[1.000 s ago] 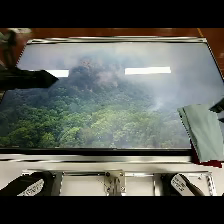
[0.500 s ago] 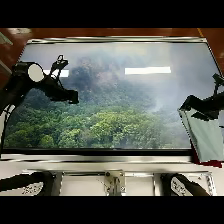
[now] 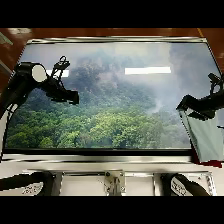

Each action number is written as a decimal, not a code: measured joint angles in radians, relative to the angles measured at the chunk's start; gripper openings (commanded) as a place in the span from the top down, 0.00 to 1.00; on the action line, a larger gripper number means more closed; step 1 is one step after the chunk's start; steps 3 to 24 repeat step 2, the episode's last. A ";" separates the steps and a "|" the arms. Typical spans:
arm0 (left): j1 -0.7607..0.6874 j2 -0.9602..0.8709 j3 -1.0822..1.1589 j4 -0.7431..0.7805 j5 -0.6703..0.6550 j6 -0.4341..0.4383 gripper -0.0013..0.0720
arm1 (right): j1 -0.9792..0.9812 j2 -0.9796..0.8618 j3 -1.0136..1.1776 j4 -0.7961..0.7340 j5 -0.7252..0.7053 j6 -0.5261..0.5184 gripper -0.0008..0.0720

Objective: Fold the shirts.

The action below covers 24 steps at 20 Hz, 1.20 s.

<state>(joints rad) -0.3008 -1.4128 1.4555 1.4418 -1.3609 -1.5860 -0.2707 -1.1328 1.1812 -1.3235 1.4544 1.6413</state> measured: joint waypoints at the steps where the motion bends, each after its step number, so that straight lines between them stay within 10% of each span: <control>1: 0.000 0.000 0.000 0.002 0.000 0.001 0.03 | 0.000 0.000 0.000 0.000 0.000 0.000 0.07; 24: 0.000 0.000 0.000 0.002 0.000 0.003 0.03 | 0.001 0.000 0.000 0.000 0.000 0.000 0.07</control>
